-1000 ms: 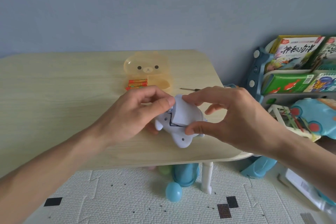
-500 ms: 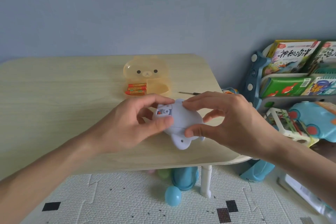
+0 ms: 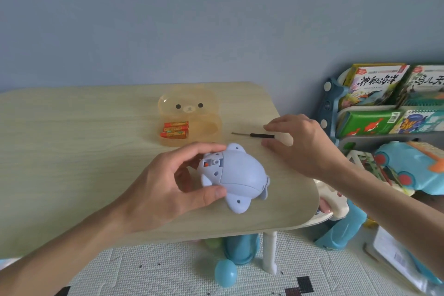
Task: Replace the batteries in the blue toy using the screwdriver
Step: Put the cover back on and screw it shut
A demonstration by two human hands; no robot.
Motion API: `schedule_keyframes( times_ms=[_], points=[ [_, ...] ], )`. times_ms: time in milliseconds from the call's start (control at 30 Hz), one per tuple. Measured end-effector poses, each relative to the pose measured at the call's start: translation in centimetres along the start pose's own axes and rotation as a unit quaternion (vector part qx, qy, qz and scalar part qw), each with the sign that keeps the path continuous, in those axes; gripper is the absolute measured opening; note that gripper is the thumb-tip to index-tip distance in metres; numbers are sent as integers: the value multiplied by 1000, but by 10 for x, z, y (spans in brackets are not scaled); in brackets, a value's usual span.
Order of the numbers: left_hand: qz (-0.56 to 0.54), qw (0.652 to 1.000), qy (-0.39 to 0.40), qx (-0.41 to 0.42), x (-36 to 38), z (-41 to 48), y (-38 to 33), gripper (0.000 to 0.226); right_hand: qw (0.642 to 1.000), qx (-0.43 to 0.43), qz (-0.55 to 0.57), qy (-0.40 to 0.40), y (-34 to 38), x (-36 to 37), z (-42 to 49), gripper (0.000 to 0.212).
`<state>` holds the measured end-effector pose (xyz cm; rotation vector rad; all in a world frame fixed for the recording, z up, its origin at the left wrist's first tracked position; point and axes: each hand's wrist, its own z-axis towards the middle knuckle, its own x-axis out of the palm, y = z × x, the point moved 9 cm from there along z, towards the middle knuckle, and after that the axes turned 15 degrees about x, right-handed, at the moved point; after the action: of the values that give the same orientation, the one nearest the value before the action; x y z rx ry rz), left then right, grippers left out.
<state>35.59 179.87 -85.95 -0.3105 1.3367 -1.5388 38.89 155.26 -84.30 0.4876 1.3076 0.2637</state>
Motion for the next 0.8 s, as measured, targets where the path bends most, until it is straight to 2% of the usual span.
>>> schedule_keyframes(
  times_ms=[267, 367, 467, 600, 800],
  points=[
    [-4, 1000, -3, 9, 2, 1, -3, 62, 999, 32, 31, -22, -5, -3, 7, 7],
    [8, 1000, -14, 18, 0, 1, -7, 59, 993, 44, 105, -1, -1, -20, -2, 5],
    [32, 999, -25, 29, -3, 1, -9, 58, 982, 7, 180, 50, 23, -45, -22, 7],
    [39, 998, -36, 36, -5, 2, -9, 59, 971, -65, 217, 81, 58, -74, -53, 14],
    [39, 996, -49, 63, -4, 2, -18, 56, 973, -106, 189, 74, 68, -84, -65, 14]
  ],
)
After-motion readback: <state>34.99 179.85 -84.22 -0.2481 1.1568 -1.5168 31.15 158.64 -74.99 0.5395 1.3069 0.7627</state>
